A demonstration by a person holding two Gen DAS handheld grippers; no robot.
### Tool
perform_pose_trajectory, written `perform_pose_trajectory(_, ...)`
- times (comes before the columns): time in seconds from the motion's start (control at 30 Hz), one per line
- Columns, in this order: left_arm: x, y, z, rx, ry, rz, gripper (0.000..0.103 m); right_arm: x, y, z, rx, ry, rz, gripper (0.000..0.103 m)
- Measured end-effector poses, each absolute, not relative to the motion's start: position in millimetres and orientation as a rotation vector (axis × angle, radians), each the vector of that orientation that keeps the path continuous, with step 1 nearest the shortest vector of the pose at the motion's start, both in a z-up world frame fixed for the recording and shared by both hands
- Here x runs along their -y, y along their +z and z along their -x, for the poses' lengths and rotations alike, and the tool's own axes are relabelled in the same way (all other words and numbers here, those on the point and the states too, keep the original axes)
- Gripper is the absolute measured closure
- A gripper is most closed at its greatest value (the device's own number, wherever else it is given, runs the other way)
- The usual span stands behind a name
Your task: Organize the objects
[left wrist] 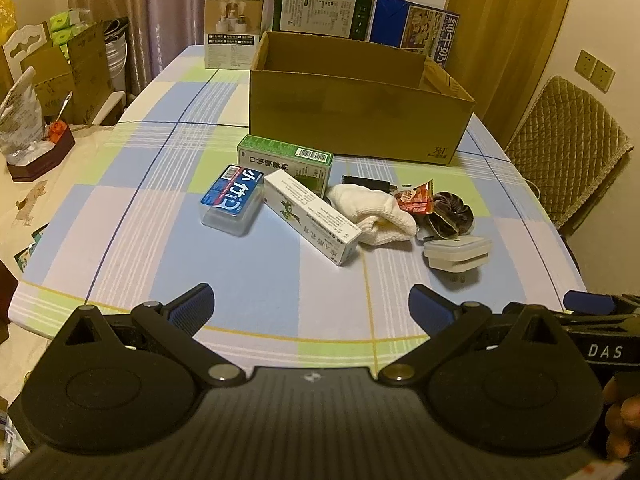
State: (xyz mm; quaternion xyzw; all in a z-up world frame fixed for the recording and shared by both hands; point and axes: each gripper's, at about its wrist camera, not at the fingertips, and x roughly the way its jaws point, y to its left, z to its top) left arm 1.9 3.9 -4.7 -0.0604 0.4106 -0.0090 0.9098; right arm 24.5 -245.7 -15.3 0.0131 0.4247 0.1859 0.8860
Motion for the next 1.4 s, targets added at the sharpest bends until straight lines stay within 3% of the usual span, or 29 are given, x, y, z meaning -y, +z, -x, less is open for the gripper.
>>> perform_pose_trajectory(1.0, -1.3, -45.3, -82.5, -0.929, 0.007, 0.09, 0.001, 229.8, -65.1, -106.4, -0.878, 0.463, 0.068, 0.002)
perform_pose_trajectory(1.27, 0.1, -60.7, -107.9, -0.947, 0.004, 0.097, 0.001, 218.5, -83.5, -122.8, -0.88, 0.487, 0.114, 0.025)
perform_pose_trajectory(1.3, 0.2, -61.7, -110.3, -0.947, 0.003, 0.097, 0.002, 217.8, -84.8, -124.0, -0.881, 0.486, 0.118, 0.036)
perform_pose_trajectory(1.33, 0.7, -62.9, -112.6, -0.947, 0.002, 0.098, 0.002, 217.6, -85.6, -125.3, -0.88, 0.483, 0.119, 0.04)
perform_pose_trajectory(1.4, 0.8, -66.0, -117.4, -0.947, 0.002, 0.103, 0.002, 217.7, -85.5, -126.9, -0.873, 0.482, 0.109, 0.041)
